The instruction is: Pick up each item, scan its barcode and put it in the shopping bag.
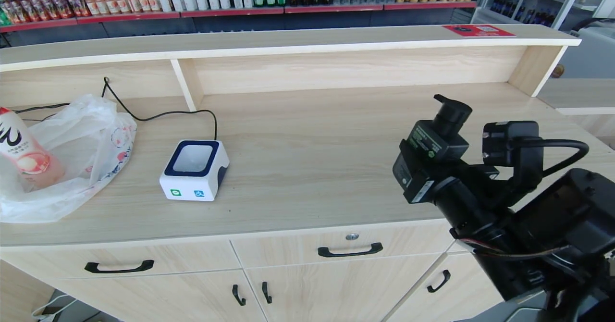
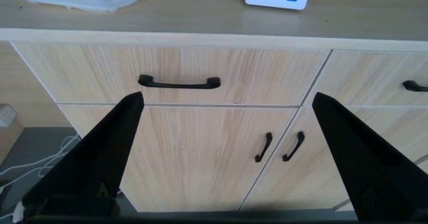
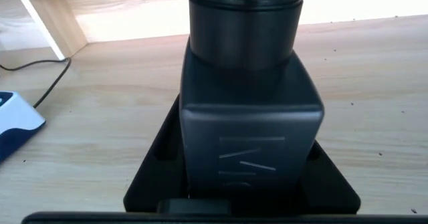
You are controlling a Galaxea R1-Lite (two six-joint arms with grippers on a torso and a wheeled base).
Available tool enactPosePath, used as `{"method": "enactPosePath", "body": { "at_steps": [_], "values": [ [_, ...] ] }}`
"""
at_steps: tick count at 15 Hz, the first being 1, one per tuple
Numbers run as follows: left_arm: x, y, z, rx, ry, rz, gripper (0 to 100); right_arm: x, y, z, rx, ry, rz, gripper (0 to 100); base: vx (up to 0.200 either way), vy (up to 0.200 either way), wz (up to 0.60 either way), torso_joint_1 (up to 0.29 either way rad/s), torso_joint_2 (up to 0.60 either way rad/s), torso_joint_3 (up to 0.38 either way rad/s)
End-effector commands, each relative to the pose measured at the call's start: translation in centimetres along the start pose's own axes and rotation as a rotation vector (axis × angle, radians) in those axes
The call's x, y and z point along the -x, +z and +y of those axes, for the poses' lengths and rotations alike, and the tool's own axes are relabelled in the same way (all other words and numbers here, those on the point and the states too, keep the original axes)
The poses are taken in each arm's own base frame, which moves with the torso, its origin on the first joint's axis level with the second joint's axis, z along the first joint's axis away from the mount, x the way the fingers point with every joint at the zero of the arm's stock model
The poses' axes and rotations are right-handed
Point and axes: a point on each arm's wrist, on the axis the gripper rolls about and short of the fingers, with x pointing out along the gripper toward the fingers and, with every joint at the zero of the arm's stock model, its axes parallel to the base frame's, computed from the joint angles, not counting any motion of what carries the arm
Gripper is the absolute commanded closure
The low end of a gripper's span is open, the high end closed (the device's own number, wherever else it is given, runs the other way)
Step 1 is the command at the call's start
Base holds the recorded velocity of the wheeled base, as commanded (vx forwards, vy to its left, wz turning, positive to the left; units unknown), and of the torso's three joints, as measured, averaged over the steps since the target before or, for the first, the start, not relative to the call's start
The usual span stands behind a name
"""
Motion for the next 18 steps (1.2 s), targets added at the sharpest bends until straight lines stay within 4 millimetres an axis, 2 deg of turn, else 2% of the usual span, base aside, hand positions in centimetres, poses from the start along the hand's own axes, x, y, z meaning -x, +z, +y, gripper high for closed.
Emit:
{"method": "enactPosePath", "body": {
  "at_steps": [1, 3, 7, 8, 11, 15, 18],
  "values": [
    [0.0, 0.0, 0.0, 0.000, 0.000, 0.000, 0, 1.7, 2.4, -0.6, -0.036, 0.014, -0.054, 100, 0.000, 0.000, 0.00, 0.000, 0.00, 0.000],
    [0.0, 0.0, 0.0, 0.000, 0.000, 0.001, 0, 2.3, 3.1, -0.9, -0.046, 0.031, -0.074, 100, 0.000, 0.000, 0.00, 0.000, 0.00, 0.000],
    [0.0, 0.0, 0.0, 0.000, 0.000, 0.001, 0, 2.9, 3.1, -0.9, -0.069, 0.112, -0.068, 100, 0.000, 0.000, 0.00, 0.000, 0.00, 0.000],
    [0.0, 0.0, 0.0, 0.000, 0.000, 0.001, 0, 2.3, 4.2, -0.5, -0.173, 0.157, -0.111, 100, 0.000, 0.000, 0.00, 0.000, 0.00, 0.000],
    [0.0, 0.0, 0.0, 0.000, 0.002, 0.000, 0, 2.4, 4.4, -0.2, -0.330, 0.386, -0.091, 100, 0.000, 0.000, 0.00, 0.000, 0.00, 0.000],
    [0.0, 0.0, 0.0, 0.000, 0.000, 0.000, 0, 2.5, 4.8, 0.0, -0.433, 0.458, -0.080, 100, 0.000, 0.000, 0.00, 0.000, 0.00, 0.000],
    [0.0, 0.0, 0.0, 0.000, 0.000, 0.000, 0, 4.3, 5.1, -0.3, -0.476, 0.630, -0.033, 100, 0.000, 0.000, 0.00, 0.000, 0.00, 0.000]
  ]
}}
